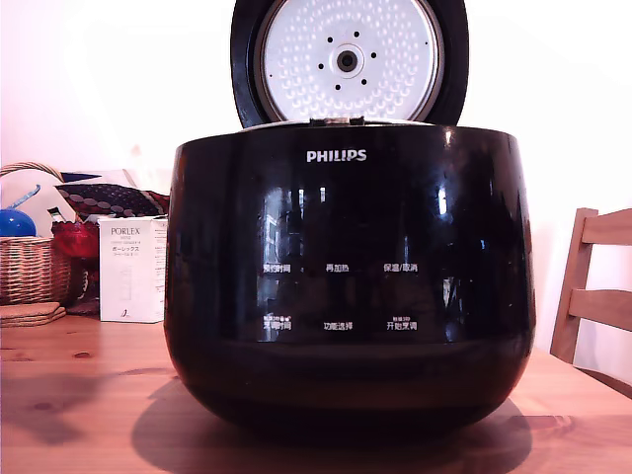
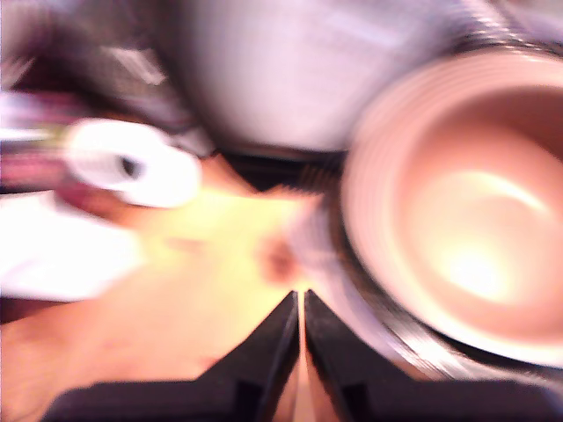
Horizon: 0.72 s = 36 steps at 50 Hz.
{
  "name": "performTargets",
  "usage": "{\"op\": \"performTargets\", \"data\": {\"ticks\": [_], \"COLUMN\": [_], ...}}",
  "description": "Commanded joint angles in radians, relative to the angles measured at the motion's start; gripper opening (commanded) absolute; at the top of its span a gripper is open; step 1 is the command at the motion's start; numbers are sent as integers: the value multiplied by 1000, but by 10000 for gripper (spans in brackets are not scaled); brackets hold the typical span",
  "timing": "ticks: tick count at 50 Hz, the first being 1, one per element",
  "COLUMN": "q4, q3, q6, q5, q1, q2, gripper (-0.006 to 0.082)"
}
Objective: Place the pot you are holding inside the rice cooker
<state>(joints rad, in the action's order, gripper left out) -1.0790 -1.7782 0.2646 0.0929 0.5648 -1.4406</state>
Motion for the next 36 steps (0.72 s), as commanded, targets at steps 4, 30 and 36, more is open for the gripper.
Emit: {"op": "performTargets", "data": {"ticks": [4, 30, 36], "q4": [40, 205, 205], "q3": [12, 12, 12], "q6": [-7, -12, -11], "q5": [-29, -32, -32], "q1": [-50, -122, -122], "q2": [6, 10, 10], "gripper": [-20, -20, -20]}}
